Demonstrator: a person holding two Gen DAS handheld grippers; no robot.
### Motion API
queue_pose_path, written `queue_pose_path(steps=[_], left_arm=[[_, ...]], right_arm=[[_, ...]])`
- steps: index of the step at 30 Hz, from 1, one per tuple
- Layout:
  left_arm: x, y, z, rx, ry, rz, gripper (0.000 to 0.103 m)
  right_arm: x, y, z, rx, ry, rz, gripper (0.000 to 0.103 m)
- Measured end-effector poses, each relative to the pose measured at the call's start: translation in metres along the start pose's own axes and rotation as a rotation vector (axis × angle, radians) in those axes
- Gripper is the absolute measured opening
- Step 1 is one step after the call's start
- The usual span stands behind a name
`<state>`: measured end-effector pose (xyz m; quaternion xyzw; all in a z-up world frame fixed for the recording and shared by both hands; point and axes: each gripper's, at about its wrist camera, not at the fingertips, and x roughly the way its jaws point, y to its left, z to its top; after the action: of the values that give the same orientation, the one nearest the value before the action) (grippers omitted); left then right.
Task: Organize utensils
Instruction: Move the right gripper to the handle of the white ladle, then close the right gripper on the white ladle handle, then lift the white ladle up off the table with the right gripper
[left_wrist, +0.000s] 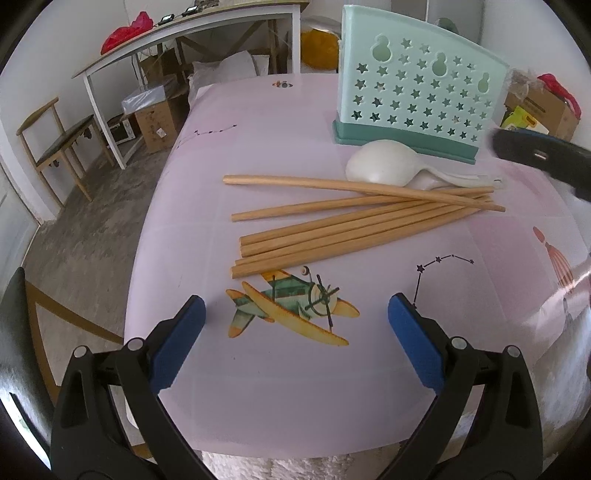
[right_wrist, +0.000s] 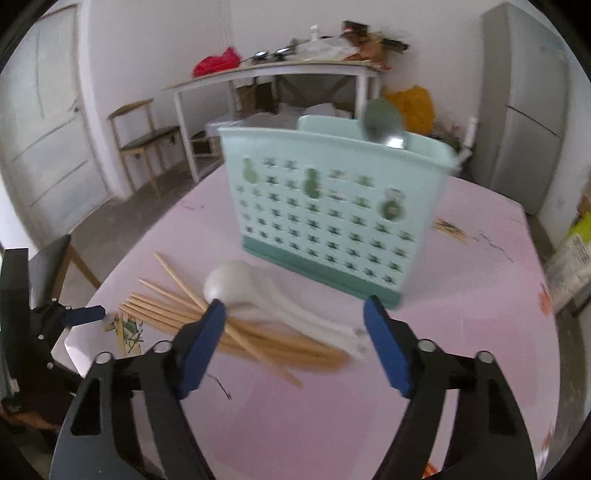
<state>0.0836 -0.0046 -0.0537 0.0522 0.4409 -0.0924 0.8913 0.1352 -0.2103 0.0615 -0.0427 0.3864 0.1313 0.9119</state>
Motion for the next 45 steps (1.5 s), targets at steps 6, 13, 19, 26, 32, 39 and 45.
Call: queue_pose_path(steps=[6, 13, 19, 26, 32, 39, 45], left_arm=[[-0.001, 0.001, -0.001, 0.025, -0.012, -0.019, 0.096], [0.000, 0.002, -0.001, 0.046, -0.027, -0.039, 0.096], [0.001, 0.002, 0.000, 0.056, -0.029, -0.049, 0.096], [0.002, 0.003, 0.000, 0.066, -0.036, -0.059, 0.096], [0.001, 0.003, -0.002, 0.071, -0.045, -0.066, 0.096], [0.001, 0.002, -0.001, 0.067, -0.042, -0.061, 0.096], [0.000, 0.002, 0.000, 0.059, -0.036, -0.053, 0.096]], right_arm=[[0.045, 0.019, 0.015, -0.165, 0.110, 0.060, 0.045], [0.072, 0.033, 0.017, -0.269, 0.210, 0.118, 0.038], [0.078, 0.043, 0.023, -0.326, 0.242, 0.117, 0.025], [0.077, 0.058, 0.024, -0.404, 0.230, 0.064, 0.009], [0.070, 0.070, 0.020, -0.428, 0.198, 0.014, 0.009], [0.048, 0.066, 0.026, -0.412, 0.128, -0.027, 0.009], [0.021, 0.050, 0.027, -0.342, 0.079, -0.027, 0.009]])
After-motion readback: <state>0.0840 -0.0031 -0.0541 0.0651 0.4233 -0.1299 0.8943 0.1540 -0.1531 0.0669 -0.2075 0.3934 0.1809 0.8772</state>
